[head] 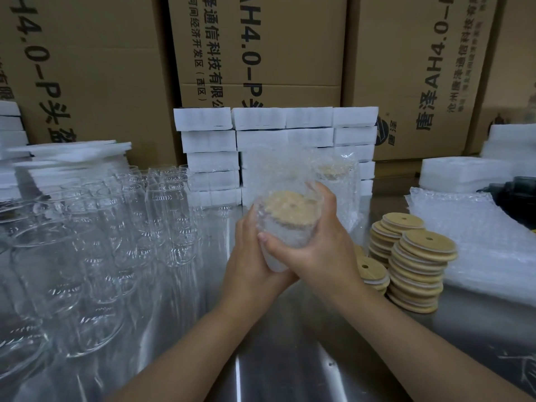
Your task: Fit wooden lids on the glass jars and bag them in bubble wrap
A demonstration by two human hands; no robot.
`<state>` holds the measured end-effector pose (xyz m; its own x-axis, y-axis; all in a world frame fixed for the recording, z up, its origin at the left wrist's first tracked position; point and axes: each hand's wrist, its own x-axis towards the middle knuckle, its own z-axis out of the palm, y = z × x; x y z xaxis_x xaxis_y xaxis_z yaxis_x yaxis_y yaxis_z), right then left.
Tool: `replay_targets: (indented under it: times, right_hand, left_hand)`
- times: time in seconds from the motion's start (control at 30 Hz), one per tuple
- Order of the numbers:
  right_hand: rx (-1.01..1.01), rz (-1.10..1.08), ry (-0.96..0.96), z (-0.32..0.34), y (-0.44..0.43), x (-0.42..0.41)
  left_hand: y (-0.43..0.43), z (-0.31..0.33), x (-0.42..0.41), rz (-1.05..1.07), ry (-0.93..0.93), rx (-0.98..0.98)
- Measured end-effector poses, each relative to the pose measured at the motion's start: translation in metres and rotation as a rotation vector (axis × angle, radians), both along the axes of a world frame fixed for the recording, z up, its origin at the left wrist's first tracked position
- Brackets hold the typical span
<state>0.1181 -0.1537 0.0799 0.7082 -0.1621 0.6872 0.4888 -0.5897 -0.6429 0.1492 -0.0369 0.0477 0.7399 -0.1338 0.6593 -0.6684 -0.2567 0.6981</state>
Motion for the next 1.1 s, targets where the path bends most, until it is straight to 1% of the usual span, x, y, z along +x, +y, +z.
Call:
replay_targets:
  times: [0.17, 0.27, 0.37, 0.53, 0.7, 0.8, 0.9, 1.0, 1.03, 1.1]
  right_hand:
    - [0.088, -0.061, -0.060, 0.011, -0.019, 0.013]
    - [0.175, -0.127, -0.100, 0.016, -0.036, 0.022]
    - [0.203, -0.189, -0.107, 0.018, -0.052, 0.030]
    - [0.163, -0.216, -0.031, 0.015, -0.062, 0.041]
    - [0.039, -0.203, -0.010, 0.014, -0.061, 0.045]
    - [0.020, -0.199, 0.003, 0.014, -0.058, 0.047]
    - [0.023, -0.199, 0.001, 0.017, -0.052, 0.048]
    - [-0.041, -0.189, -0.004, 0.026, -0.040, 0.050]
    - [-0.074, -0.187, 0.000, 0.031, -0.035, 0.052]
    - [-0.119, -0.166, 0.018, 0.042, -0.022, 0.057]
  left_hand:
    - [0.002, -0.003, -0.003, 0.108, -0.055, 0.140]
    - [0.002, -0.005, -0.001, 0.121, -0.053, 0.159]
    - [0.002, -0.009, 0.003, 0.147, -0.083, 0.202]
    - [0.003, -0.012, 0.008, 0.170, -0.104, 0.242]
    - [0.004, -0.012, 0.008, 0.176, -0.113, 0.275]
    - [0.005, -0.013, 0.010, 0.188, -0.109, 0.337]
    - [0.006, -0.017, 0.014, 0.226, -0.038, 0.499]
    - [0.008, -0.024, 0.020, 0.251, 0.167, 0.694]
    - [0.009, -0.026, 0.021, 0.244, 0.221, 0.730]
    - [0.010, -0.027, 0.022, 0.231, 0.272, 0.761]
